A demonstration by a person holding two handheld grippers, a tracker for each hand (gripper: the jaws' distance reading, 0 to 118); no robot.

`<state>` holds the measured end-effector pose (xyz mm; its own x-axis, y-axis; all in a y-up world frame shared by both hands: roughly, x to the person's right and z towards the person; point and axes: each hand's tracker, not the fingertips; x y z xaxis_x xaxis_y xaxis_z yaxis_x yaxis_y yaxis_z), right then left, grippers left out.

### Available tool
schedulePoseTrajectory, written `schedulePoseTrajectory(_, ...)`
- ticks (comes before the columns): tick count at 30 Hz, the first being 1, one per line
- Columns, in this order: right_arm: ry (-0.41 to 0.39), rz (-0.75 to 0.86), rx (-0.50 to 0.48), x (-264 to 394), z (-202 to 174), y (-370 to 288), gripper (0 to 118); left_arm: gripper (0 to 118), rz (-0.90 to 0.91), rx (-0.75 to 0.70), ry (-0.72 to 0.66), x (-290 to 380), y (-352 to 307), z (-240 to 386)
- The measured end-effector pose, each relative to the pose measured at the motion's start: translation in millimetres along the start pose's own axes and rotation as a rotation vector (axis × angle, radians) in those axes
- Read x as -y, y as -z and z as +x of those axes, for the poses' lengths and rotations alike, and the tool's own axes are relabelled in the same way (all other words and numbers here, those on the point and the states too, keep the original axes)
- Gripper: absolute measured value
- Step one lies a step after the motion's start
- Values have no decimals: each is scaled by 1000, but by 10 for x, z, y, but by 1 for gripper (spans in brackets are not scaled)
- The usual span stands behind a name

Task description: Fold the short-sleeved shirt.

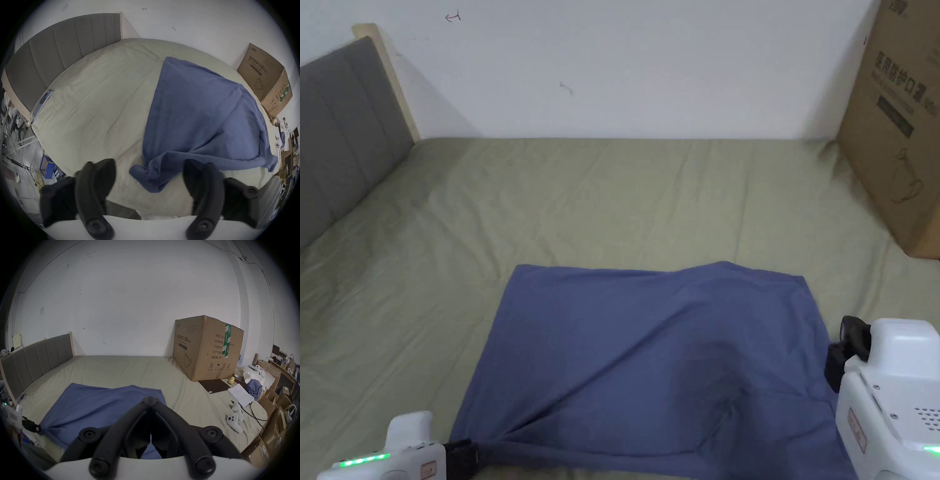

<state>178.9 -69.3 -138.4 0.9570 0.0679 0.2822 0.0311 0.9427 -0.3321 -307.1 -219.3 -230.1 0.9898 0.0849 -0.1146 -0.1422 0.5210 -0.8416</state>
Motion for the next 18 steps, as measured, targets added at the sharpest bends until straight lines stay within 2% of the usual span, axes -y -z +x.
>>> schedulePoseTrajectory(1, 4, -11, 5, 35, 20, 3, 0, 50, 4, 16, 8, 0, 30, 6)
schedulePoseTrajectory(2, 9, -28, 11, 73, 40, 17, 0, 13, -10, 47, 10, 1, 67, 19)
schedulePoseTrajectory(3, 16, -46, 16, 112, 61, 29, 0, 4, -38, 80, 10, -1, 109, 33)
schedulePoseTrajectory(6, 45, -147, 37, 326, 170, 58, 3, 4, -29, 60, 13, 17, 73, 65)
schedulePoseTrajectory(7, 51, -198, 46, 425, 203, 93, 20, 4, 0, 62, 8, 10, 21, 62)
schedulePoseTrajectory(8, 61, -259, 50, 560, 243, 102, 49, 4, 16, 65, 2, -2, -27, 52)
schedulePoseTrajectory(10, 98, -370, 42, 827, 311, 175, 93, 4, 39, 71, 3, -23, -100, 44)
schedulePoseTrajectory(11, 117, -425, 45, 971, 336, 219, 107, 4, 47, 71, 7, -52, -113, 35)
schedulePoseTrajectory(15, 140, -575, 54, 1418, 391, 294, 108, 4, 72, 73, 18, -117, -181, 52)
schedulePoseTrajectory(18, 153, -615, 25, 1594, 384, 301, 99, 4, 83, 70, 25, -136, -197, 78)
